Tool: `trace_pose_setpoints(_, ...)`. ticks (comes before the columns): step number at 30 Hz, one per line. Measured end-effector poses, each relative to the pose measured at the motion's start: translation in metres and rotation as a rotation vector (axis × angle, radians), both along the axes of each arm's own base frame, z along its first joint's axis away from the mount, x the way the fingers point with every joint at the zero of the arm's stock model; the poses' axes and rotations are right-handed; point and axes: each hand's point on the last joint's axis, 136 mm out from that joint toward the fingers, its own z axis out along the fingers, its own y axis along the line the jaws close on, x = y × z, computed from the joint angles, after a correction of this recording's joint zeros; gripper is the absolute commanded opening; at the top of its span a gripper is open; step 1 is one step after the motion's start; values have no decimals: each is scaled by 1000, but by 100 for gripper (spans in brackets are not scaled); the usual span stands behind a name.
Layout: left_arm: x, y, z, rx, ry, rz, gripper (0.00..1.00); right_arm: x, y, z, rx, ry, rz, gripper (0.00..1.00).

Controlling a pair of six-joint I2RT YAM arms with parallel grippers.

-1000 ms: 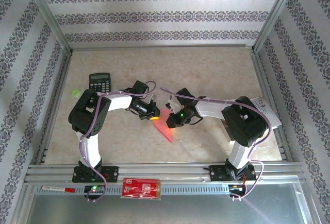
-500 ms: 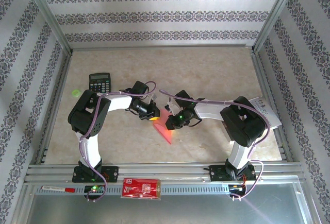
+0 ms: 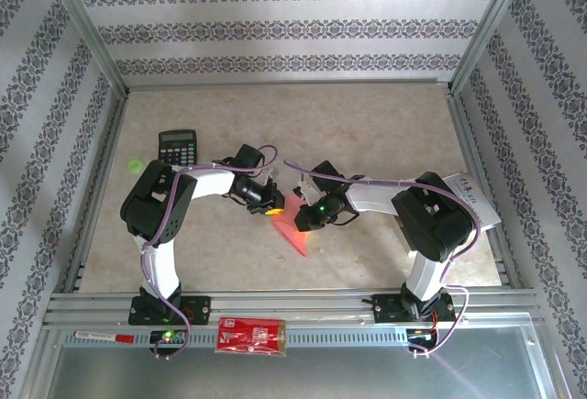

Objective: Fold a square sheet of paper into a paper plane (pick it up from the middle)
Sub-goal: Perform the third fold on the triangle at the bottom-center of the table.

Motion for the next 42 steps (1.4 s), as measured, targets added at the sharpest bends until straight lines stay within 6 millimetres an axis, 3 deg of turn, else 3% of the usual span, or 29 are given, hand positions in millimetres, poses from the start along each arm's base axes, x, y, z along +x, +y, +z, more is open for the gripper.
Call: trace_pose_setpoints(42, -2, 0, 0, 0, 2, -1, 15, -6, -6, 0, -12, 0, -10, 2)
